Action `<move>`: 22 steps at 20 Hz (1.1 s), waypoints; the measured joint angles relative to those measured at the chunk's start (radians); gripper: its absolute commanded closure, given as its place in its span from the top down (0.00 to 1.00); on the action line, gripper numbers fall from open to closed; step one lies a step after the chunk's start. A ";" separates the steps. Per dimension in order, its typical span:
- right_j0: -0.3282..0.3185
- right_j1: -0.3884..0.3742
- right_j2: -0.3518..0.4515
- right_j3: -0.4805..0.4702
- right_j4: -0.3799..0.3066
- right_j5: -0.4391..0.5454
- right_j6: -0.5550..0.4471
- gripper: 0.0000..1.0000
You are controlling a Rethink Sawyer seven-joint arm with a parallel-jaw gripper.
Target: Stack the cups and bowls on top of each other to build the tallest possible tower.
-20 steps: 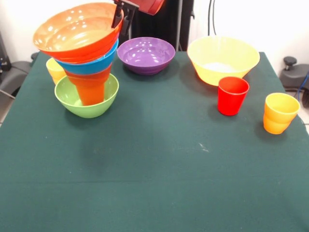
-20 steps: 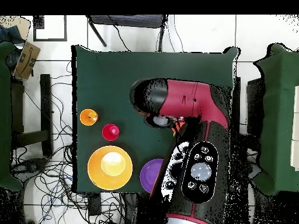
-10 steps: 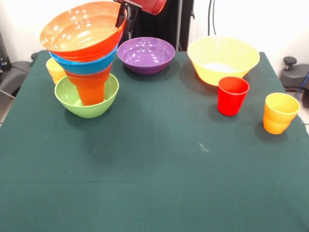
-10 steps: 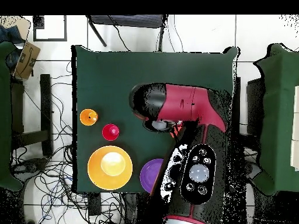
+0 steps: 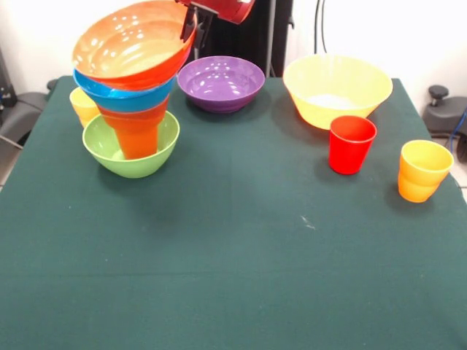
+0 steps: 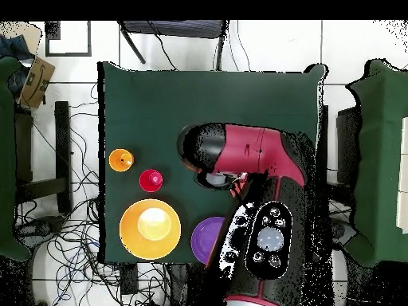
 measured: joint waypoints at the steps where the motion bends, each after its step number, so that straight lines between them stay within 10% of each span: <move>1: 0.000 -0.001 0.000 0.004 0.000 0.000 0.000 0.00; 22: -0.009 -0.020 -0.010 0.055 -0.062 0.000 0.000 0.00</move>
